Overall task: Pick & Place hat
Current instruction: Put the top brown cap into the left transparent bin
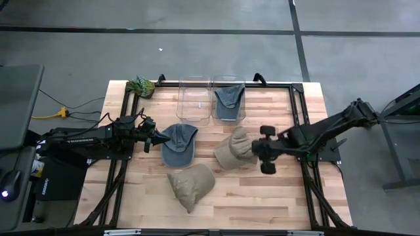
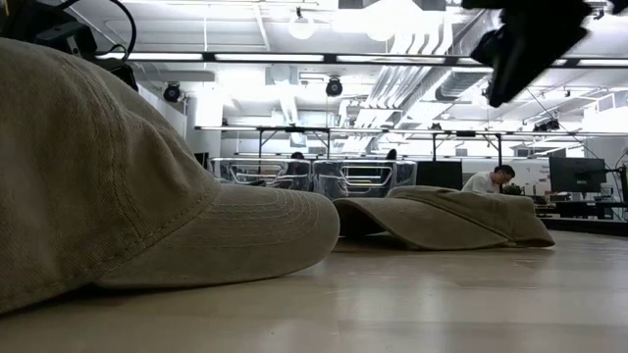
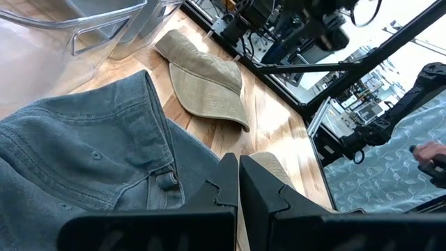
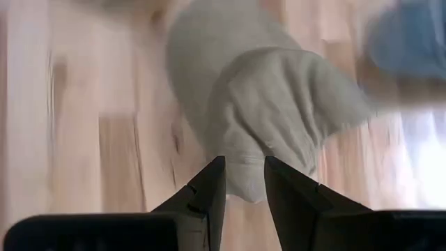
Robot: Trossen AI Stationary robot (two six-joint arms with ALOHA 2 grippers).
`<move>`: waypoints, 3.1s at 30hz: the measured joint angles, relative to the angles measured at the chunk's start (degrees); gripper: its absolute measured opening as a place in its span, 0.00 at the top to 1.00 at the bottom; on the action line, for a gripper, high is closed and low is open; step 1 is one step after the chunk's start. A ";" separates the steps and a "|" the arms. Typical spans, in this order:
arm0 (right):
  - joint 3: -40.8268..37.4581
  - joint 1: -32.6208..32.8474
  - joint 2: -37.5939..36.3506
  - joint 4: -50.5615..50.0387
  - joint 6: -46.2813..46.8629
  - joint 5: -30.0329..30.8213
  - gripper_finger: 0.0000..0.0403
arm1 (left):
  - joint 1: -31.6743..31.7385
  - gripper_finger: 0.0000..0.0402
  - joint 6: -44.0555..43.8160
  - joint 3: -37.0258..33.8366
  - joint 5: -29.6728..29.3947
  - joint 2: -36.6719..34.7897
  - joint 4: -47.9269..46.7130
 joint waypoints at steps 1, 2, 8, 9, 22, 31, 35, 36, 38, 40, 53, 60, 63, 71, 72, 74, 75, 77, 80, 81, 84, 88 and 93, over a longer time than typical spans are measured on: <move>-0.75 0.66 0.01 0.59 -3.24 -0.08 0.76 | 0.00 1.00 0.00 0.00 0.00 -0.02 -0.02; -1.47 1.23 0.01 1.33 -5.64 -0.17 0.75 | 0.00 1.00 0.00 0.00 0.00 0.00 -0.02; -4.53 1.59 0.02 9.00 -9.81 -2.92 0.61 | 0.00 1.00 0.00 0.00 0.00 -0.02 -0.02; -4.92 1.48 0.03 9.95 -10.36 -2.72 0.57 | 0.00 1.00 0.00 0.00 0.00 -0.02 -0.01; -6.21 -2.04 4.05 17.11 -18.27 3.19 0.35 | 0.00 1.00 0.00 0.00 0.00 0.00 -0.02; -6.18 -2.78 10.85 27.09 -17.52 1.24 0.35 | 0.00 1.00 0.00 0.00 0.00 0.00 -0.02; -6.18 -1.27 13.97 29.13 -18.08 3.63 0.35 | 0.00 1.00 0.00 0.00 0.00 -0.02 -0.02; -6.18 -0.72 14.50 29.51 -18.51 4.83 0.35 | 0.00 1.00 0.00 0.00 0.00 0.00 -0.02; -6.18 0.45 15.05 29.85 -19.09 7.17 0.35 | 0.00 1.00 0.00 0.00 0.00 -0.01 -0.02; -6.18 1.32 15.25 29.50 -17.79 9.05 0.35 | 0.00 1.00 0.00 0.00 0.00 0.00 0.00; -6.16 -2.76 13.81 21.05 -10.09 8.52 0.35 | 0.00 1.00 0.00 0.00 0.00 0.00 -0.02; -6.16 -8.31 11.71 16.78 -11.64 1.34 0.35 | 0.00 1.00 0.00 0.00 0.00 -0.02 0.00; -6.16 -10.59 11.67 16.25 -15.41 -2.39 0.35 | 0.00 1.00 0.00 0.00 0.00 0.00 -0.02; -6.16 -14.82 11.67 16.76 -22.87 -6.39 0.35 | 0.01 1.00 0.00 0.00 0.00 -0.01 0.00; -6.16 -15.20 11.67 16.83 -23.46 -7.04 0.35 | 0.00 1.00 0.00 0.00 0.00 0.00 -0.02; -6.16 -15.73 11.67 17.52 -24.05 -7.62 0.35 | 0.00 1.00 0.00 0.00 0.00 -0.02 -0.02; -6.16 -15.94 11.67 17.92 -24.34 -7.72 0.35 | 0.00 1.00 0.00 0.00 0.00 0.00 -0.02; -6.16 -16.36 11.67 18.16 -25.22 -8.13 0.35 | 0.00 1.00 0.00 0.00 0.00 -0.01 -0.02; -6.14 -17.06 12.45 18.60 -25.46 -9.26 0.35 | 0.00 1.00 0.00 0.00 0.00 0.00 -0.02; -6.14 -17.19 12.89 18.60 -25.50 -9.46 0.35 | 0.00 1.00 0.00 0.00 0.00 -0.01 -0.02; -6.16 -17.37 14.14 19.33 -26.57 -10.24 0.35 | 0.00 1.00 0.00 0.00 0.00 0.00 -0.02; -6.16 -17.86 15.39 20.80 -28.05 -10.65 0.35 | 0.00 1.00 0.00 0.00 0.00 -0.02 -0.02; -6.14 -18.91 17.50 21.91 -28.05 -12.01 0.35 | 0.00 1.00 0.00 0.00 0.00 0.00 -0.01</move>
